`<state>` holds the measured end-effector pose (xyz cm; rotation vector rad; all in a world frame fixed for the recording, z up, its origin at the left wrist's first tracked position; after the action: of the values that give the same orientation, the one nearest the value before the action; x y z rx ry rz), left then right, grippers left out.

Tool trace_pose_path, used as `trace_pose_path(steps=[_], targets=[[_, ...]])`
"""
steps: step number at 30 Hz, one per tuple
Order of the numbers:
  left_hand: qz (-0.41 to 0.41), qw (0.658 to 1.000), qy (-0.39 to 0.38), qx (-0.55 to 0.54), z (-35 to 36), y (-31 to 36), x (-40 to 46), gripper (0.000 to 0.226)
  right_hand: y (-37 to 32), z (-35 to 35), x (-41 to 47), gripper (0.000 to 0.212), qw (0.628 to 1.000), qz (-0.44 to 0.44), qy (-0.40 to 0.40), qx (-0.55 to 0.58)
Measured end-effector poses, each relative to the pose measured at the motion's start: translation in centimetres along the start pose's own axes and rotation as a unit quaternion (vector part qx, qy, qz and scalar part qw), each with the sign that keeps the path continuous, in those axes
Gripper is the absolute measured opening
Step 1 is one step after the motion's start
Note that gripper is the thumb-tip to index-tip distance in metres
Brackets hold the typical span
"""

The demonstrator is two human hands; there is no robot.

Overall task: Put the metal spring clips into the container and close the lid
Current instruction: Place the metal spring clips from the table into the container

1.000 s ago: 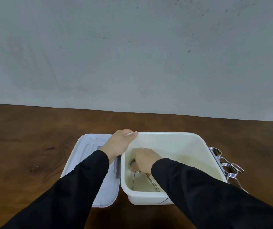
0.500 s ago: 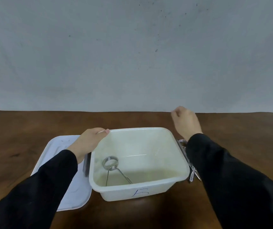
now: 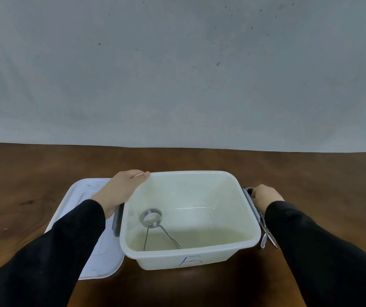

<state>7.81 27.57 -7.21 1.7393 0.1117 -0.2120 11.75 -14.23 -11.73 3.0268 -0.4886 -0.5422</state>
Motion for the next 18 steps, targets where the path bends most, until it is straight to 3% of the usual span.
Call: trace_pose_path(steps=[8,10,14,16,18], targets=[[-0.003,1.000,0.004,-0.008,-0.3,-0.5,0.4,0.034,-1.3,-4.1,-0.2,0.018,0.996,-0.039,0.076,0.009],[-0.004,1.000,0.003,-0.006,-0.4,-0.6,0.5,0.035,-1.8,-6.7,-1.2,0.022,0.988,-0.063,0.139,0.014],[-0.006,1.000,0.012,0.004,-0.4,-0.5,0.4,0.033,-4.7,-15.3,-6.9,0.018,0.933,-0.150,0.282,0.165],[-0.007,1.000,0.014,0.009,-0.4,-0.5,0.5,0.033,-7.7,-18.9,-11.2,0.015,0.917,-0.209,0.280,0.191],[-0.010,1.000,0.011,0.011,-0.5,-0.3,0.3,0.038,-11.4,-19.9,-15.3,0.018,0.922,-0.264,0.223,0.174]])
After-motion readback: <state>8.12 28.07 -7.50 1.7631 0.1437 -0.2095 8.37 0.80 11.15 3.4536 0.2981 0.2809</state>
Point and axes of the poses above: each hand's wrist, its own x-axis towards the middle knuckle, its own z-axis out of the palm, y = z × x, the point moved 8 cm from there along x, towards the middle knuckle, and after that the axes turned 6 degrees about -x, right-handed, at the moved point
